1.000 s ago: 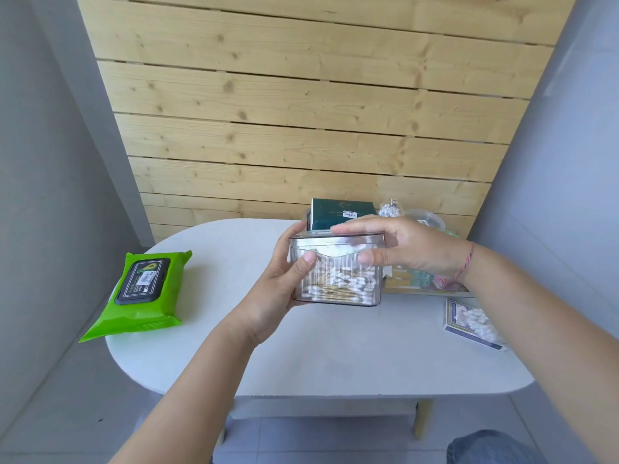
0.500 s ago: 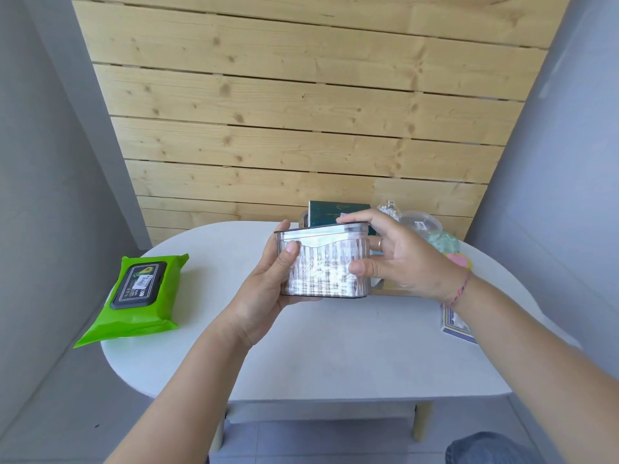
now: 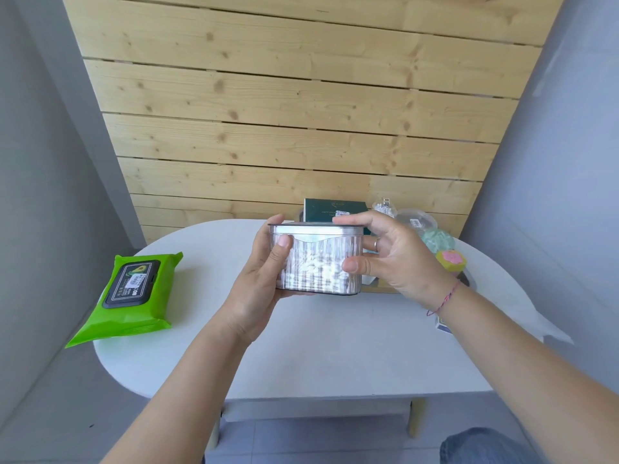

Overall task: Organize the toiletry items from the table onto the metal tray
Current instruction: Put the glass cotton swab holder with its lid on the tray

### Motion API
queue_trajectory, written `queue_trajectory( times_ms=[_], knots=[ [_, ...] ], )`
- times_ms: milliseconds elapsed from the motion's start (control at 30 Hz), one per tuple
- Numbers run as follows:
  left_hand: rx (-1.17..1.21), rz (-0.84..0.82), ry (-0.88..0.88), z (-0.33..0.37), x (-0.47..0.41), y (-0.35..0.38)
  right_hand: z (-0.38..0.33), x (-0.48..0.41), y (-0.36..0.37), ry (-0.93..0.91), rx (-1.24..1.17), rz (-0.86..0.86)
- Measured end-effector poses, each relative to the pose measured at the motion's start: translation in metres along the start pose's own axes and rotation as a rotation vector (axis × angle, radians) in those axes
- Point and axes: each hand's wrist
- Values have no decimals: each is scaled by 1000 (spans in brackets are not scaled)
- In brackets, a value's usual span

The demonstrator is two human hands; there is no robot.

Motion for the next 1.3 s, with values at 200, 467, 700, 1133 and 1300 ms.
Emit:
queue_trajectory(
  times_ms=[200,467,700,1133,1300],
  knots=[
    [-203,-70,93,0,8,10,21,3,-5,217,-244,58],
    [-132,-155,-65,-3,5,16,24,8,-16,685,-456,20],
    [37,65,-397,-7,-2,21,28,13,-8,583,-350,196],
    [10,57,-483,-20,-12,31,24,39,-23,603,-193,133],
    [-90,-53,-584,-15,-50,54,-4,40,-60,387,333,65]
  ],
)
Point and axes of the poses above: each hand's wrist, its own x-axis away from the middle knuckle, its own y-axis out of the palm, z = x × y, and after that the axes turned 5 degrees about y, right-handed
